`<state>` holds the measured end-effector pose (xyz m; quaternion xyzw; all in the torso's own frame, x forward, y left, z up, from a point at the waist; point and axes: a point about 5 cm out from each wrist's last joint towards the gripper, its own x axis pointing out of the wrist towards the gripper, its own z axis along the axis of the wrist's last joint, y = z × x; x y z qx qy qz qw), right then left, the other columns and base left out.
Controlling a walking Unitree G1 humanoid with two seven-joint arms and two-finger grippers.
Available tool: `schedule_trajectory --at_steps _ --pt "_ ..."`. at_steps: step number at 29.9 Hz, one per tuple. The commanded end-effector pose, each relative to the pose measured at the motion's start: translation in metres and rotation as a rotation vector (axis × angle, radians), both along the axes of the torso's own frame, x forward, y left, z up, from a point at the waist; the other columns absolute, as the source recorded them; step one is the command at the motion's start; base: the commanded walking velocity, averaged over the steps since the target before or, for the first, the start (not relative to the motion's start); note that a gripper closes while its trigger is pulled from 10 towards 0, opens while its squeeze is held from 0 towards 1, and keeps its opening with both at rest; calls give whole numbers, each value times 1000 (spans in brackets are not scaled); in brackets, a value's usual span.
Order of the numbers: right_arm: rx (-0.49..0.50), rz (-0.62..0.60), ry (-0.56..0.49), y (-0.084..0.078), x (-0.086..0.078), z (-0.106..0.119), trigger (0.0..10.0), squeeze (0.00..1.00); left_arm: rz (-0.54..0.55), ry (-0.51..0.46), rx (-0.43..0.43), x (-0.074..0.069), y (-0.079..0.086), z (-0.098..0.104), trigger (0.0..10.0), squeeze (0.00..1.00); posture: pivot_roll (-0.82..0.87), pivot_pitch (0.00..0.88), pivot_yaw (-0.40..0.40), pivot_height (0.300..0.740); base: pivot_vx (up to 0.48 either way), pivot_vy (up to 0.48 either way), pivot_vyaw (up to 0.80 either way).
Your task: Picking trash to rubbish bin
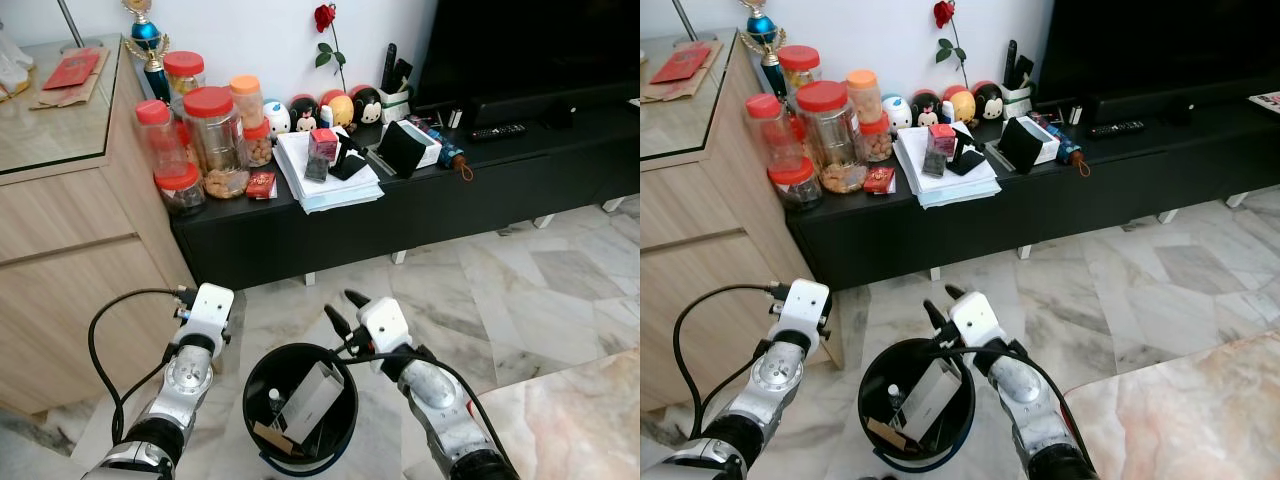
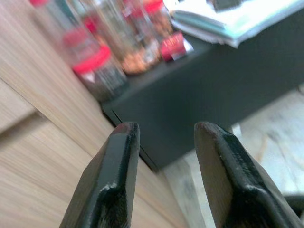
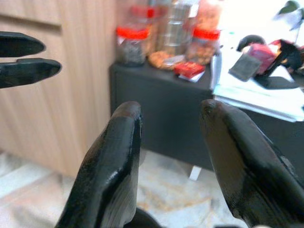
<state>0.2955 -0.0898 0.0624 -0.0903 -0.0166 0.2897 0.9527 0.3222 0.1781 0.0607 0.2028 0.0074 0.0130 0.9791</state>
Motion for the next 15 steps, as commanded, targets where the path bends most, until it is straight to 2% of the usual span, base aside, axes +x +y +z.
schedule_trajectory --at_steps 1,3,5,8,15 --pt "67 -173 -74 -17 17 20 10000 0 14 -117 -6 10 -4 23 10000 0 189 29 8 740 0 0 0" --pt "79 -209 -87 -21 19 23 10000 0 15 -129 -6 12 -5 26 10000 0 189 29 8 740 0 0 0" --pt "148 -362 -123 -42 29 35 10000 0 3 -185 -46 16 -13 38 10000 0 186 24 10 740 0 0 0" --pt "149 -396 -143 -49 32 41 10000 0 -7 -204 -55 17 -18 42 10000 0 179 19 13 740 0 0 0" --pt "160 -402 -162 -48 35 47 10000 0 -10 -208 -84 16 -25 40 10000 0 179 12 11 740 0 0 0"
